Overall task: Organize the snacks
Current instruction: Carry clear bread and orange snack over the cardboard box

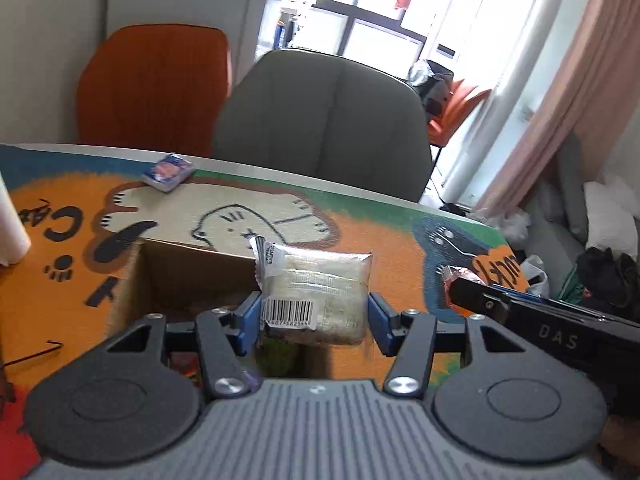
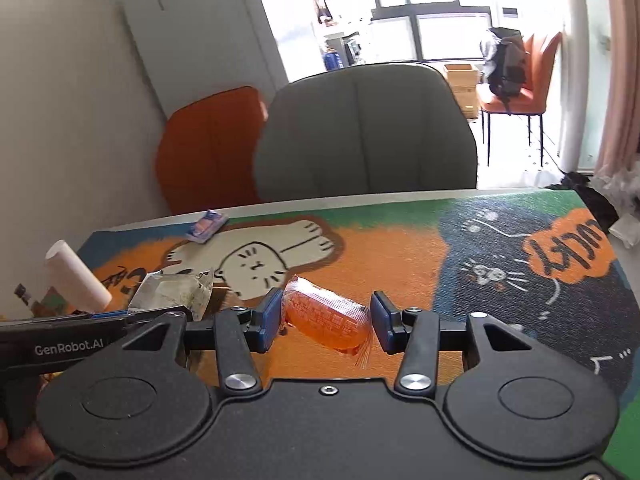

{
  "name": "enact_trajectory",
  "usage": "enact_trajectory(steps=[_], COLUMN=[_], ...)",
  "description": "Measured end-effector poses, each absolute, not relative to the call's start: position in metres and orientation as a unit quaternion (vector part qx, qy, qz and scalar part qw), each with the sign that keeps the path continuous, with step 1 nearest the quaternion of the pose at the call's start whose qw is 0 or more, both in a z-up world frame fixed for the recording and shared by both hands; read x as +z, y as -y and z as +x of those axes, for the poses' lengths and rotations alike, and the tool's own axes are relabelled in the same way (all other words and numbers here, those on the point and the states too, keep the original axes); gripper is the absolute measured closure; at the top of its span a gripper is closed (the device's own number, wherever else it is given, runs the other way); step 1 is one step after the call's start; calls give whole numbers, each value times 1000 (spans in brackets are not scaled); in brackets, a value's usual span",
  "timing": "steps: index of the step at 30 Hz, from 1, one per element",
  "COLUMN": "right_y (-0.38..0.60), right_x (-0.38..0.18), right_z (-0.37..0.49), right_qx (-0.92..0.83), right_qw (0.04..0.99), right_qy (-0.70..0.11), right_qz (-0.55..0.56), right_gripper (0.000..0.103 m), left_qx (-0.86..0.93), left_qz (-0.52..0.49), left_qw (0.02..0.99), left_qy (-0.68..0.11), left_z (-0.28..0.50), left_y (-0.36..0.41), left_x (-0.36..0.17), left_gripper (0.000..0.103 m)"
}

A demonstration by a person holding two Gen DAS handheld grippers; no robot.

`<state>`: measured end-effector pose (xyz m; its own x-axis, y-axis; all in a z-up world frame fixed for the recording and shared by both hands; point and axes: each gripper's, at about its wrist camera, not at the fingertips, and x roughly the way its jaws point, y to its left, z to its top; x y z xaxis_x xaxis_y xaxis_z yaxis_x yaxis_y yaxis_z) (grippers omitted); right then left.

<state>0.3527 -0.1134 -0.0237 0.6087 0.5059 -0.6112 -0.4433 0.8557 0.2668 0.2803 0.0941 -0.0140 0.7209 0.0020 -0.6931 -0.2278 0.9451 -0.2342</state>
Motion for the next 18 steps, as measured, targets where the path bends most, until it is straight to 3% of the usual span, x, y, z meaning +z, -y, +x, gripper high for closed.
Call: enact_trajectory(steps=[10,18], right_y=[69,43], right_x=[-16,-14], right_z=[340,331], right_qx=[307,334], right_qw=[886,876], right_qy=[-347,-349], right_qz=[27,20], right_gripper=[58,58], left_qx=[115,128], left_qz=[-181,-192], left_qw=[905,908], left_qy=[-367,-349], left_z=[262,246], left_y=[-148,-172], left_x=[-18,-15], left_gripper=[47,39])
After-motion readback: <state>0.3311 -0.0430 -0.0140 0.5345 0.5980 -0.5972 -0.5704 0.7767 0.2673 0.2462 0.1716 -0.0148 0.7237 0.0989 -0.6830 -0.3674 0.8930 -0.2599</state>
